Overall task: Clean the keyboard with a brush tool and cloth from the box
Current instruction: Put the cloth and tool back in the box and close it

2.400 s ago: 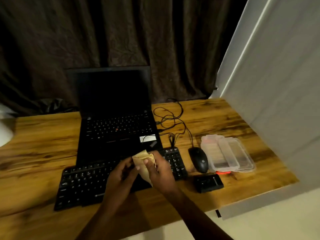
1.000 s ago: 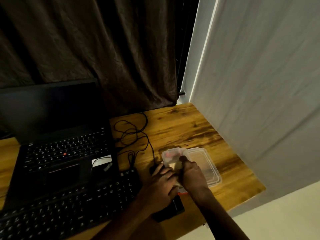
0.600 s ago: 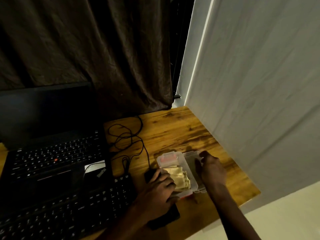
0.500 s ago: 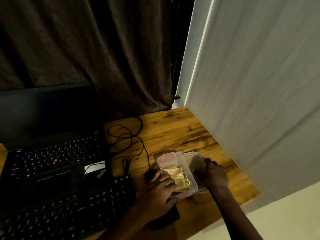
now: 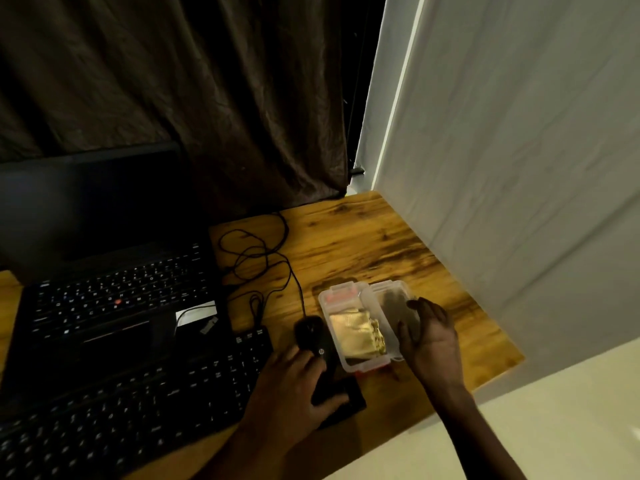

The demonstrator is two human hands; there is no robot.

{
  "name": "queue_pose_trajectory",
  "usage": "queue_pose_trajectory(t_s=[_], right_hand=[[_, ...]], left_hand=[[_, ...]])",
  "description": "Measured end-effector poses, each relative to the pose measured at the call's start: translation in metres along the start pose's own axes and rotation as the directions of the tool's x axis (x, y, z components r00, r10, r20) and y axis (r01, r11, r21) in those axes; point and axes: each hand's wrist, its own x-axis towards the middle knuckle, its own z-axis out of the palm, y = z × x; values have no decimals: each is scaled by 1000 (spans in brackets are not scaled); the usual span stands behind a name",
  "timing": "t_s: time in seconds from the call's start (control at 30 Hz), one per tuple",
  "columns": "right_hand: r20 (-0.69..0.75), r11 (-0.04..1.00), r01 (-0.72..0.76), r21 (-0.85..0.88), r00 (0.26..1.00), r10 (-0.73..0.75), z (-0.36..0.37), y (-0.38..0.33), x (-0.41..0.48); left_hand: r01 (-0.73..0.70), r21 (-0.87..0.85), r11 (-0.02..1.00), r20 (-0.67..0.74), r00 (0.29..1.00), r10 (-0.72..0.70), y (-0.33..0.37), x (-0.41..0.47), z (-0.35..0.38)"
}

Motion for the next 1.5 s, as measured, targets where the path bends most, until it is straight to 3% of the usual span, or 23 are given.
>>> queue_pose_trajectory(t_s=[0.07, 0.2, 0.33, 0.53, 0.67, 0.83, 0.93, 1.03, 1.17, 1.23, 1.4, 1.5], right_hand=[[-17, 999, 15, 31, 1000, -14, -1, -4, -11], [-30, 995, 46, 88, 999, -43, -3, -13, -28], [-60, 986, 69, 152, 996, -60, -7, -21, -41], [-110, 960, 145, 241, 986, -122, -18, -45, -55], [21, 901, 201, 384, 974, -227, -29, -65, -58], [224, 854, 156, 496, 927, -299, -36, -82, -59], [208, 867, 166, 470, 934, -291, -40, -84, -50], [84, 899, 237, 369, 955, -286, -41, -84, -38], [-17, 975, 44, 216, 999, -41, -30, -77, -24], [-33, 989, -39, 141, 998, 44, -23, -73, -20], [86, 988, -156, -8, 984, 156, -2, -80, -17], [119, 988, -114, -99, 985, 126, 8, -86, -20]], left_hand=[[12, 71, 997, 171, 985, -24, 5, -9, 3], [-1, 121, 993, 258, 966, -30, 7, -16, 14], [5, 92, 996, 249, 968, -28, 2, -17, 20], [40, -161, 986, 211, 977, -5, -17, -18, 7], [-11, -283, 959, 124, 991, 47, -23, -11, -27], [-98, -381, 919, 26, 993, 117, -24, 14, -71], [-122, -438, 891, -2, 991, 135, -20, 30, -81], [-125, -458, 880, -48, 992, 115, -17, 49, -80], [2, -466, 885, -49, 998, -28, -8, 69, -66], [0, -412, 911, -65, 997, -30, -4, 73, -54], [-82, -301, 950, -48, 996, 71, 3, 68, -22], [-85, -246, 966, -6, 996, 86, 1, 59, -9]])
